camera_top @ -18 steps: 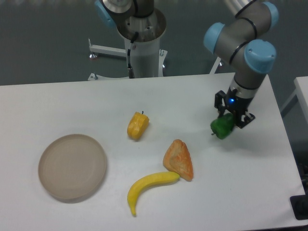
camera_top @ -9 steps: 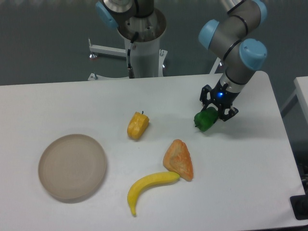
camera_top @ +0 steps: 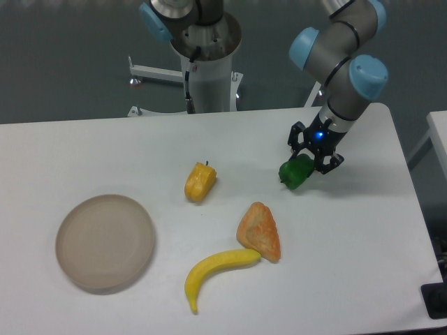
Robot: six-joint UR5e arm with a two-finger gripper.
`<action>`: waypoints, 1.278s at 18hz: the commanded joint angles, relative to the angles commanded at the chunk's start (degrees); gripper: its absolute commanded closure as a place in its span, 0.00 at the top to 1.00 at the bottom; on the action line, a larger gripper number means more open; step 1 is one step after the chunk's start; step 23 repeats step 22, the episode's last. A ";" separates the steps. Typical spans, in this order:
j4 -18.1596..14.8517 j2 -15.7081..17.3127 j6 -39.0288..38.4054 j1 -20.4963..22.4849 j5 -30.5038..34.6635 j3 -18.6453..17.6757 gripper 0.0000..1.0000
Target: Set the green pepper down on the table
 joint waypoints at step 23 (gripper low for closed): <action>4.74 -5.98 0.44 -1.32 11.42 21.10 1.00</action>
